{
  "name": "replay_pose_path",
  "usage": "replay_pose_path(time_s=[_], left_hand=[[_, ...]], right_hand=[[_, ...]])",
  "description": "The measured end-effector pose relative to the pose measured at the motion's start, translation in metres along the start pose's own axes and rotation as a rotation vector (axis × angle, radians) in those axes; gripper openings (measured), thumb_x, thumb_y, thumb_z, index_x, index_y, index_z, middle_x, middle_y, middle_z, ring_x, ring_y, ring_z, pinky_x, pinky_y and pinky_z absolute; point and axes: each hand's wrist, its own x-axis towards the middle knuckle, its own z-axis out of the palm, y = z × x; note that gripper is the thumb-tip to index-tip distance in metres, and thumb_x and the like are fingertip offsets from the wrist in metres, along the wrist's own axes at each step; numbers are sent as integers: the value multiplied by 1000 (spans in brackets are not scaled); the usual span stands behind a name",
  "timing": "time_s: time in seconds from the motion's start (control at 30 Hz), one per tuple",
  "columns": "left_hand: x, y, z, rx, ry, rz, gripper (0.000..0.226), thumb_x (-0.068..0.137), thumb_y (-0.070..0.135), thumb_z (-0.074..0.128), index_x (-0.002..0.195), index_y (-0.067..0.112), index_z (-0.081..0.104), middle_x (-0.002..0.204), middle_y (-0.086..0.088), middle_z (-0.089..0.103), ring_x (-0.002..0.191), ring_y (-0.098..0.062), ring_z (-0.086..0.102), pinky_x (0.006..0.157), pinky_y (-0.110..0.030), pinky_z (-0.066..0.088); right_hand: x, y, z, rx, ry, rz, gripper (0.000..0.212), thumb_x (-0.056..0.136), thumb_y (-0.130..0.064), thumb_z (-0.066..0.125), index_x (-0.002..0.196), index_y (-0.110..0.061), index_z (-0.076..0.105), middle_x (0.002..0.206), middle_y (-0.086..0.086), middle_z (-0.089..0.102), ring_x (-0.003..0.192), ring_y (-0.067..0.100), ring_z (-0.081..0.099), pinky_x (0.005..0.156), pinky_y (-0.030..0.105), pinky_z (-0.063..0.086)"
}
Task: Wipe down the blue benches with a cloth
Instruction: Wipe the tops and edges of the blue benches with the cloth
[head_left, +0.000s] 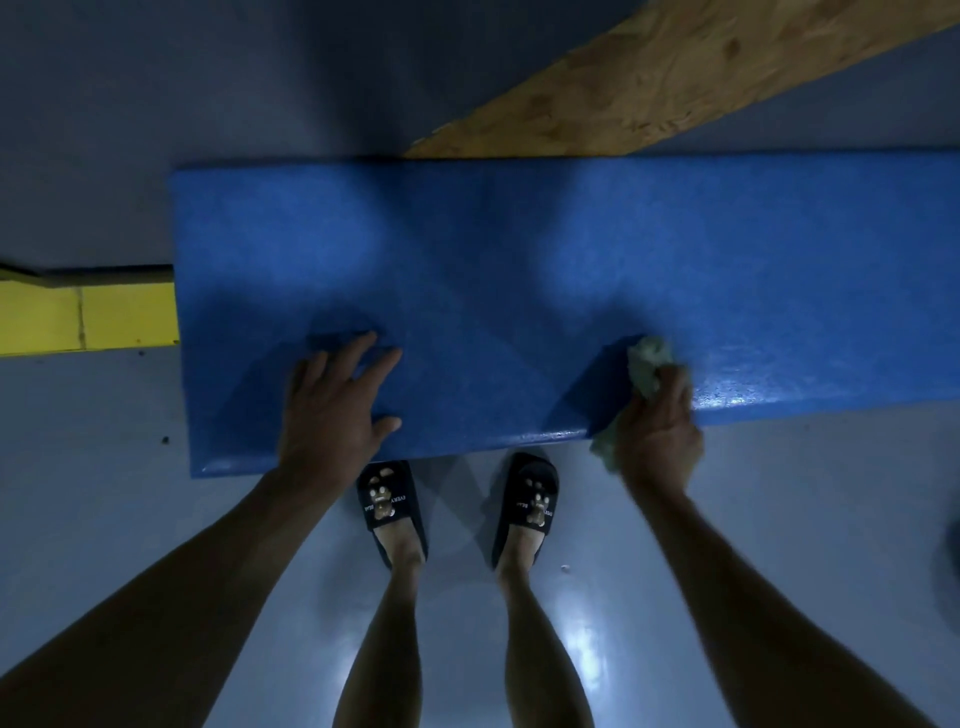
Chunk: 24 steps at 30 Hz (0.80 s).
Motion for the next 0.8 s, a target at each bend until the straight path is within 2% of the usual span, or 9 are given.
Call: replay_pose_path(time_s=[0.1,0.23,0.33,0.4,0.47,0.53,0.6,0.7,0.8], left_hand=[[0,-2,0,-1,-10,3,80,68,42,83,139,29,50,151,2,40,116,-32,46,99,-49,36],[2,-5,-2,11,-32,24,81,70,41,83,141,30,47,152,2,39,117,-33,47,100,-50,38],[4,-9,-3,15,-24,41,80,67,44,84,138,31,50,149,2,42,115,-32,48,98,-49,37],[6,-11,-4,-1,-12,39,80,63,46,85,135,31,53,146,3,45,114,-31,48,97,-47,36],[8,-12,-3,-14,-9,44,79,61,47,85,133,32,54,145,3,46,112,-30,48,97,-47,37],[9,-15,-2,-22,-10,52,79,62,48,84,133,32,54,145,3,46,112,-30,48,98,-48,38],[9,-16,-1,-28,-4,58,79,61,49,84,132,32,54,144,3,46,111,-29,47,97,-48,38],[9,-17,-1,-25,1,62,80,60,49,84,131,32,55,143,3,47,109,-28,47,97,-48,39],[11,-18,-2,-19,-11,64,81,59,49,85,133,33,55,143,3,47,108,-28,48,97,-47,40]], right_hand=[[-67,-51,27,100,-164,-60,39,89,-15,48,127,-18,39,123,17,57,77,44,64,62,40,47],[-122,-112,39,162,-431,-634,32,92,-15,54,121,-16,41,117,10,58,70,28,68,53,31,56],[-102,-111,25,115,-427,-820,31,87,-19,59,117,-15,50,108,7,62,60,27,66,44,25,48],[-75,-84,13,43,-370,-768,36,81,-14,63,117,-16,55,106,11,65,54,34,64,40,29,44],[-39,-43,-2,-24,-293,-491,40,81,-11,62,120,-16,53,107,16,66,63,42,65,50,43,52],[-8,-8,-16,-36,-191,-183,37,84,-16,60,119,-17,48,107,18,65,73,46,63,62,46,52],[-1,-1,-15,-29,-111,-20,32,86,-20,56,115,-17,40,108,19,62,76,47,61,64,46,48],[-34,-42,15,29,-96,27,41,85,-28,53,123,-19,39,107,19,64,80,44,63,66,43,49],[-92,-102,44,175,-244,-240,56,83,-29,57,134,-21,37,118,12,63,89,34,65,68,38,55]])
